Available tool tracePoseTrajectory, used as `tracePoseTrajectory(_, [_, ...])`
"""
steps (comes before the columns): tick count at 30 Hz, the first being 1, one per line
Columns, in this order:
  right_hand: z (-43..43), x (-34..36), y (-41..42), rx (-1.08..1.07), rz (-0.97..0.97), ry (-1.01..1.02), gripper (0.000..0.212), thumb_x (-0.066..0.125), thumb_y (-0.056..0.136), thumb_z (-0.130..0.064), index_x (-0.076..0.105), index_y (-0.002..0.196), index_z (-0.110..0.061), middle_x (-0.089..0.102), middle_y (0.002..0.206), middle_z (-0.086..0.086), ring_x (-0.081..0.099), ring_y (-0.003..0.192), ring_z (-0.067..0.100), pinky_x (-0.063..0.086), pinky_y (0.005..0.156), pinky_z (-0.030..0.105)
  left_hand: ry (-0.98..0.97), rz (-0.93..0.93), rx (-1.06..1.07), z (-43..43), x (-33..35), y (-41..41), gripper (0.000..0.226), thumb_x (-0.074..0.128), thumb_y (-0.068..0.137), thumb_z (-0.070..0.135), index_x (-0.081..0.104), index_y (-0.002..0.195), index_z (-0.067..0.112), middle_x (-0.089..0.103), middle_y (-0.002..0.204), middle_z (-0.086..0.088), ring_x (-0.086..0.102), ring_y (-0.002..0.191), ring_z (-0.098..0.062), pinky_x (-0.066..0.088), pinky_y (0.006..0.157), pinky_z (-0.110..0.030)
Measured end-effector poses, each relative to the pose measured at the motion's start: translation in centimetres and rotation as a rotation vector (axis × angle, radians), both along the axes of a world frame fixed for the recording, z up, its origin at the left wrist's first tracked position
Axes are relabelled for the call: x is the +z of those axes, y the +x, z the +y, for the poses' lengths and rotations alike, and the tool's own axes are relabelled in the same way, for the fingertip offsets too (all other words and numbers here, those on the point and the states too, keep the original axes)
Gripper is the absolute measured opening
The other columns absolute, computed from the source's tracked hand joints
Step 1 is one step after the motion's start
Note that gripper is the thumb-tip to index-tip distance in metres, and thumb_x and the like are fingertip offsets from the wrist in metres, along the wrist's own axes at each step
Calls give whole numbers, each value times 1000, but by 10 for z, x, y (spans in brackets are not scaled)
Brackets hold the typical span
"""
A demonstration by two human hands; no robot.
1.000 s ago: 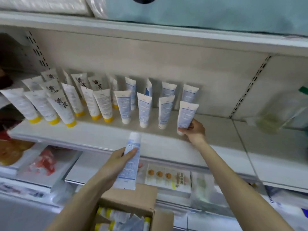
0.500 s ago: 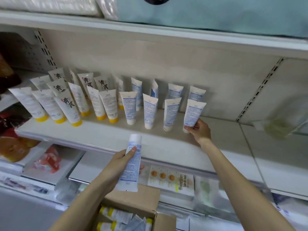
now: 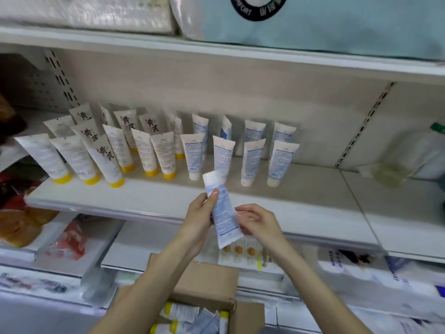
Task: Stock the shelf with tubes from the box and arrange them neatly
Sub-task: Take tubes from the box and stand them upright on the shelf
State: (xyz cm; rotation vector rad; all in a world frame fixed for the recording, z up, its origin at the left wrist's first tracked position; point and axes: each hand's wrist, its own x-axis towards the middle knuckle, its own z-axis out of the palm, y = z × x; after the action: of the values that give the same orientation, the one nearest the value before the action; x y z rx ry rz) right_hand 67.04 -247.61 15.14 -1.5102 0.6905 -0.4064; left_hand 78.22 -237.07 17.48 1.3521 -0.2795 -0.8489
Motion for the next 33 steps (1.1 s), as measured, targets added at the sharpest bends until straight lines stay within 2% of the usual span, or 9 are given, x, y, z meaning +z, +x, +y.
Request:
tracePoseTrajectory(4, [25, 8, 11, 96, 63, 123, 21, 75, 78, -15, 68, 98, -11, 73, 82, 4, 69, 71, 16, 55, 61, 29, -47, -4, 6, 11, 2, 8, 27, 52, 95, 22, 57, 112, 2, 68, 106, -17, 66, 97, -30, 54, 82, -40])
tracePoseTrajectory(7, [28, 14, 16, 93, 110, 123, 21, 78, 73, -11, 70, 92, -10, 72, 79, 6, 67, 67, 17, 55, 61, 30, -112, -1, 10, 29, 4, 23, 28, 57, 91, 12, 52, 117, 1, 66, 109, -18, 66, 99, -31, 58, 76, -37])
tracePoseTrajectory(11, [22, 26, 22, 122, 190, 84, 17, 80, 70, -7, 70, 84, -9, 70, 73, 3, 64, 63, 12, 53, 59, 24, -149, -22, 18, 55, 3, 49, 25, 61, 87, 4, 55, 111, 3, 68, 103, -14, 68, 90, -21, 58, 76, -32])
tracePoseTrajectory(17, [17, 30, 45, -173, -19, 287, 20, 76, 74, -6, 70, 92, -6, 72, 88, 8, 67, 76, 18, 59, 67, 26, 9, -144, -105, 80, -13, 76, 27, 70, 80, 2, 63, 105, -6, 69, 99, -19, 66, 82, -18, 57, 79, -27])
tracePoseTrajectory(21, [30, 27, 68, -281, -228, 312, 22, 67, 82, 0, 66, 104, -3, 71, 93, 8, 67, 84, 16, 57, 76, 23, 184, -441, -167, 75, -28, 84, 26, 80, 72, 12, 71, 96, 6, 71, 89, -9, 60, 76, -12, 52, 74, -30])
tracePoseTrajectory(24, [49, 20, 83, -200, -270, 206, 28, 67, 80, 4, 64, 106, -6, 73, 98, 6, 69, 90, 14, 55, 79, 23, 190, -524, -129, 63, -32, 89, 28, 83, 66, 18, 71, 91, 19, 71, 82, 6, 61, 72, -4, 48, 70, -19])
tracePoseTrajectory(28, [49, 17, 103, -187, -193, 43, 29, 68, 77, 9, 62, 103, -4, 70, 94, 5, 69, 75, 3, 55, 67, 18, 233, -653, -155, 47, -36, 101, 31, 82, 67, 20, 71, 96, 23, 69, 82, 14, 60, 71, 10, 42, 65, -5])
tracePoseTrajectory(31, [35, 16, 116, -113, -94, -208, 31, 72, 73, 9, 62, 97, -7, 67, 93, 5, 64, 69, -8, 51, 69, 12, 241, -683, -193, 39, -42, 113, 30, 82, 68, 20, 72, 97, 21, 70, 85, 12, 62, 78, 4, 42, 68, -3])
tracePoseTrajectory(33, [30, 15, 123, -29, -33, -354, 33, 74, 72, 6, 62, 96, -12, 67, 91, 1, 63, 72, -7, 49, 70, 10, 263, -707, -212, 35, -46, 120, 29, 81, 68, 21, 72, 95, 20, 71, 86, 9, 63, 81, -1, 42, 69, -3])
